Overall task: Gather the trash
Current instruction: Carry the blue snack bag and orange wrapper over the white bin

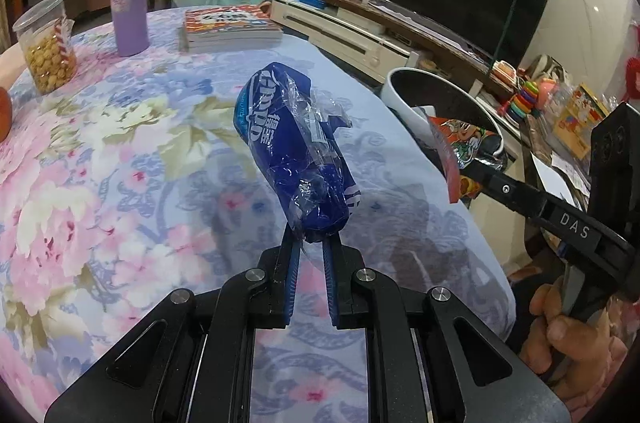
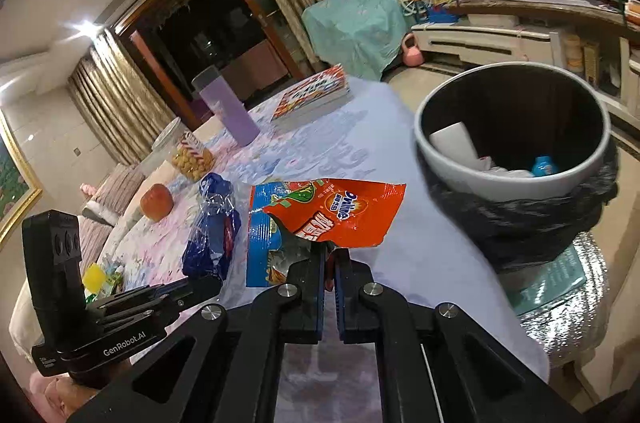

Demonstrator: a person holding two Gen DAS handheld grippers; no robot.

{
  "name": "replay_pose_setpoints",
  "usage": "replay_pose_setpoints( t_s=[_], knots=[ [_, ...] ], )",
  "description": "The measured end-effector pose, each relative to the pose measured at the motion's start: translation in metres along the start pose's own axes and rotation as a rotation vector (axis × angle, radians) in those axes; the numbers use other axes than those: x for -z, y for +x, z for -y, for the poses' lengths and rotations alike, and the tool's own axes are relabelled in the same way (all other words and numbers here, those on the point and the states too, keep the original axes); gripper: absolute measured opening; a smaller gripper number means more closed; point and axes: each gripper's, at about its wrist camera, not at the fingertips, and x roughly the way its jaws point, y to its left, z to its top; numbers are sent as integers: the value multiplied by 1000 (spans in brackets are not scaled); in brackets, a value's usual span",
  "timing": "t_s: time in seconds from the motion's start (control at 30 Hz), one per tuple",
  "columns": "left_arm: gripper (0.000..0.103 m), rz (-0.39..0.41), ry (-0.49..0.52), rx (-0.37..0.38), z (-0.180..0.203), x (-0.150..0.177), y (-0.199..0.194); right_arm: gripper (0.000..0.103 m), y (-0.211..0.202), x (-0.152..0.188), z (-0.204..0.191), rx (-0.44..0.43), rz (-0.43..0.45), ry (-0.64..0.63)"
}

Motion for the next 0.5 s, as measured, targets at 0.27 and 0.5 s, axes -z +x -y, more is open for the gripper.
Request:
replay_pose_setpoints(
  t_s=[0.27, 0.5],
  knots=[
    [11, -10, 33, 17, 21, -5, 6, 4, -18, 0, 20, 30, 34, 25],
    [11, -13, 77, 46, 42, -11, 12, 4, -28, -2, 34, 51, 56, 34]
  ],
)
